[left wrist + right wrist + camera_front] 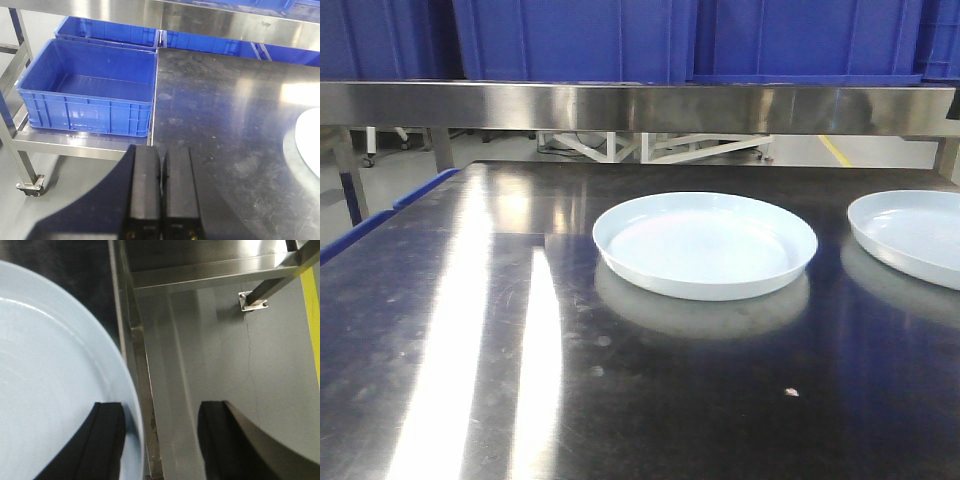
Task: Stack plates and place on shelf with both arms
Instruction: 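Lower the right gripper and pinch the rim of the other white plate, then lift the plate with the right gripper and lay it onto the centered plate, then open the right gripper and raise it off the stacked plates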
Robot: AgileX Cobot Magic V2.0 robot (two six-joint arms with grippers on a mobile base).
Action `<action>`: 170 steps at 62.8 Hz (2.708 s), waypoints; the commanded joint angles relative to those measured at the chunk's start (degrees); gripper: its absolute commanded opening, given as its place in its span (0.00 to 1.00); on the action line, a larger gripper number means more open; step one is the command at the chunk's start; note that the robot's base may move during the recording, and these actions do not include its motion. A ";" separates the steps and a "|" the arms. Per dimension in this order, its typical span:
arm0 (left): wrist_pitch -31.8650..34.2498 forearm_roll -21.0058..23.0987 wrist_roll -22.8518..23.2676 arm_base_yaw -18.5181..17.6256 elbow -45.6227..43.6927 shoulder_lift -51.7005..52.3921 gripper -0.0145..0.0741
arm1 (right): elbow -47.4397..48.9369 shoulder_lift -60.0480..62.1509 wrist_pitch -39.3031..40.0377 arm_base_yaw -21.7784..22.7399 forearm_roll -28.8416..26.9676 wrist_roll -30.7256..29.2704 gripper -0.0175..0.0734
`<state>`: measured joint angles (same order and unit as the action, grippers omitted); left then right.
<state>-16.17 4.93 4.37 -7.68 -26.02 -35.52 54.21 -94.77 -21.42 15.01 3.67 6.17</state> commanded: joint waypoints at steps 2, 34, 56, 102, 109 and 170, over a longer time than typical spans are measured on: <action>4.51 0.24 0.49 -0.04 -1.59 0.01 0.27 | 1.70 2.05 1.22 1.02 1.19 -0.39 0.67; 4.61 0.24 0.49 -0.04 -1.59 0.01 0.27 | 3.54 6.29 2.06 1.00 1.19 -0.39 0.25; 4.61 0.24 0.49 -0.04 -1.59 0.01 0.27 | 8.36 16.23 1.84 -2.32 0.24 -0.39 0.25; 4.61 0.24 0.49 -0.04 -1.59 0.01 0.27 | 11.47 9.64 9.45 -33.17 -0.89 -0.39 0.25; 4.61 0.24 0.49 -0.04 -1.59 0.01 0.27 | 12.07 8.07 9.27 -33.33 -0.89 -0.39 0.25; 4.61 0.24 0.49 -0.04 -1.59 0.01 0.27 | 12.07 6.28 5.25 -33.33 -0.89 -0.39 0.69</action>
<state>-16.17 4.93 4.37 -7.68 -26.02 -35.52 64.00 -90.80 -18.82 -18.34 2.56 6.12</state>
